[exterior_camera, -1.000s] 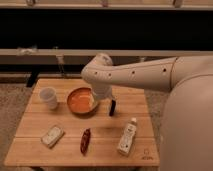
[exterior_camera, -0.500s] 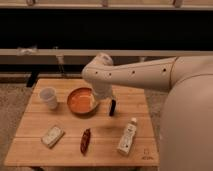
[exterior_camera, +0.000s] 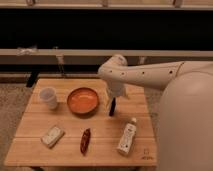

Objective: Knock the eraser over

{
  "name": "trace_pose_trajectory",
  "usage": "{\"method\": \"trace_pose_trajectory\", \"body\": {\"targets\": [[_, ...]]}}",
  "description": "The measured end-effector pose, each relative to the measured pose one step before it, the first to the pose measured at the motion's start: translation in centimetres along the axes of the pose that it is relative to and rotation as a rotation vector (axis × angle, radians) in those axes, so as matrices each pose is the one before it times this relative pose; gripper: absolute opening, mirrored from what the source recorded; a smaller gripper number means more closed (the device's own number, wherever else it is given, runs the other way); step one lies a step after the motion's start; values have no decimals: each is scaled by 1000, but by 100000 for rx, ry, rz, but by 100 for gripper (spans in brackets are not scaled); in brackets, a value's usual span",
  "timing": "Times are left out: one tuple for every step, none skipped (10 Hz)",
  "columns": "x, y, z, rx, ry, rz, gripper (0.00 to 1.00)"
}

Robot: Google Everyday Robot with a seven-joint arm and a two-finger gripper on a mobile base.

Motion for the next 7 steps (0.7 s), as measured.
{"method": "trace_pose_trajectory", "body": {"targets": [[-341,-312,1136,-127,760,830,80],[-183,-126,764,-25,586,357,80],[-172,-466,696,401,633,701,80],[-169,-539,498,674,504,745,80],[-223,-489,363,1059,357,563,80],[-186,-659,136,825,-127,1546,80],[-93,-820,50,826,-324,1894,80]]}}
